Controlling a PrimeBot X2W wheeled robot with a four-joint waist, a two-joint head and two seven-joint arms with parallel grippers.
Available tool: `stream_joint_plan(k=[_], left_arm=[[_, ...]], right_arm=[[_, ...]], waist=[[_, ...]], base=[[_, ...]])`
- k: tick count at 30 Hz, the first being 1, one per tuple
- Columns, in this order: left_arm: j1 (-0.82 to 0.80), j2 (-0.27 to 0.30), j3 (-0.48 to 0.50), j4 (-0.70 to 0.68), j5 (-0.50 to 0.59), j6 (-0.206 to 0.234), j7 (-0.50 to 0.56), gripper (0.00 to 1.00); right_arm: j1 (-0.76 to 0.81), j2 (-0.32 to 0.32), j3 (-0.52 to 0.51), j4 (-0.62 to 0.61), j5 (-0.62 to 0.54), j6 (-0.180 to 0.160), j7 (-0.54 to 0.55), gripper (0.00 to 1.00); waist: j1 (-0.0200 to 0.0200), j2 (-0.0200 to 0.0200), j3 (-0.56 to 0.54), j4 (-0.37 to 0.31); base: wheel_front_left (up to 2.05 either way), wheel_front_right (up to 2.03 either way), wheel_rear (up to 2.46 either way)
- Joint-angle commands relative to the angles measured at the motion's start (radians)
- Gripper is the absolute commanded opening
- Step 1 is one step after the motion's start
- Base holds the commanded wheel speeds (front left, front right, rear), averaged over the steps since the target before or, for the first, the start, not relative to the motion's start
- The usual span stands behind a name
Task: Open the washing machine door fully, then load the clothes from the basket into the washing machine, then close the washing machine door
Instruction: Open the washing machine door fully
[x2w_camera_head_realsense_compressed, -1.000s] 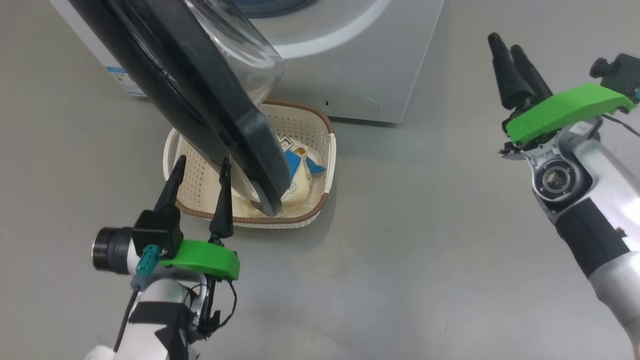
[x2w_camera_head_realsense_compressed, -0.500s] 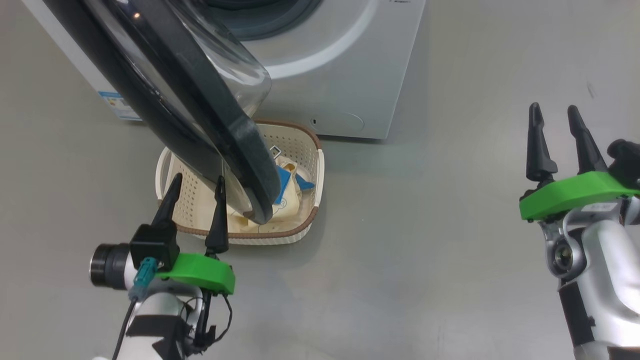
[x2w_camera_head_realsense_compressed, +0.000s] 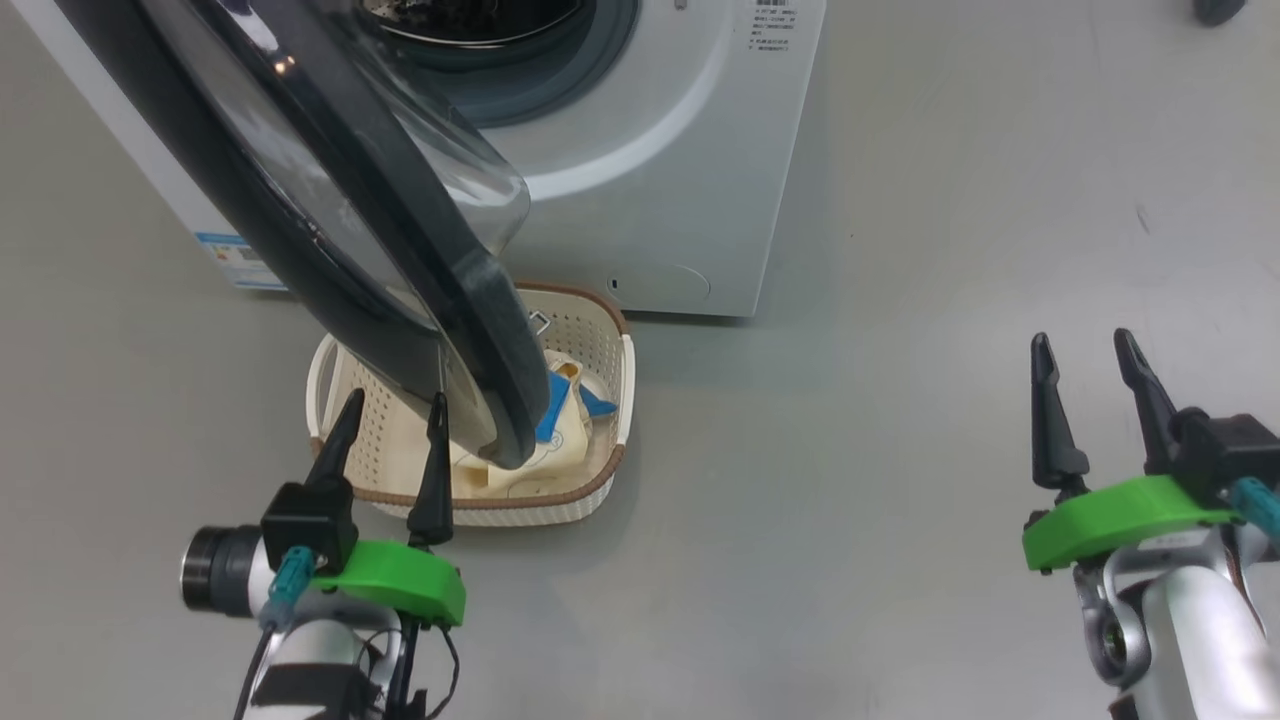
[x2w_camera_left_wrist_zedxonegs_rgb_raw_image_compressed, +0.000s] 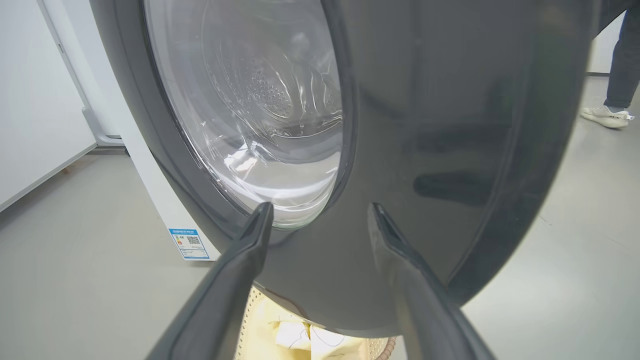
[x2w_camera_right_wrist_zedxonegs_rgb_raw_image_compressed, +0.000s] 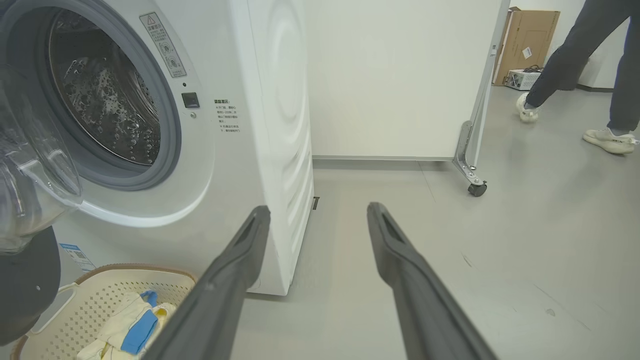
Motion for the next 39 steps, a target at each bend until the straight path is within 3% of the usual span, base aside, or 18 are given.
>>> stream_joint_plan(k=[1, 16, 36, 37, 39], left_arm=[[-0.004, 0.017, 0.039, -0.025, 0.004, -0.004, -0.014, 1.00], [0.027, 0.017, 0.056, -0.020, 0.005, -0.010, -0.014, 1.00], [0.019, 0.016, 0.067, -0.018, 0.007, -0.010, -0.014, 1.00], [0.018, 0.016, 0.068, -0.017, 0.007, -0.010, -0.014, 0.87], [0.014, 0.016, 0.068, -0.017, 0.008, -0.011, -0.014, 0.42]], right_arm=[[0.013, 0.003, 0.010, -0.051, -0.020, 0.008, -0.009, 1.00], [0.200, 0.006, 0.019, -0.193, -0.032, 0.008, 0.022, 1.00], [0.224, 0.007, 0.026, -0.226, -0.006, 0.008, 0.043, 1.00], [0.224, 0.007, 0.028, -0.226, -0.006, 0.008, 0.043, 1.00], [0.222, 0.007, 0.030, -0.226, -0.004, 0.008, 0.043, 1.00]], waist=[[0.0001, -0.0001, -0.015, -0.003], [0.0001, -0.0001, -0.064, -0.013], [0.0001, -0.0001, -0.061, -0.026], [0.0001, -0.0001, -0.061, -0.027], [0.0001, -0.0001, -0.058, -0.028]], base=[[0.00, 0.00, 0.00], [0.00, 0.00, 0.00], [0.00, 0.00, 0.00], [0.00, 0.00, 0.00], [0.00, 0.00, 0.00]])
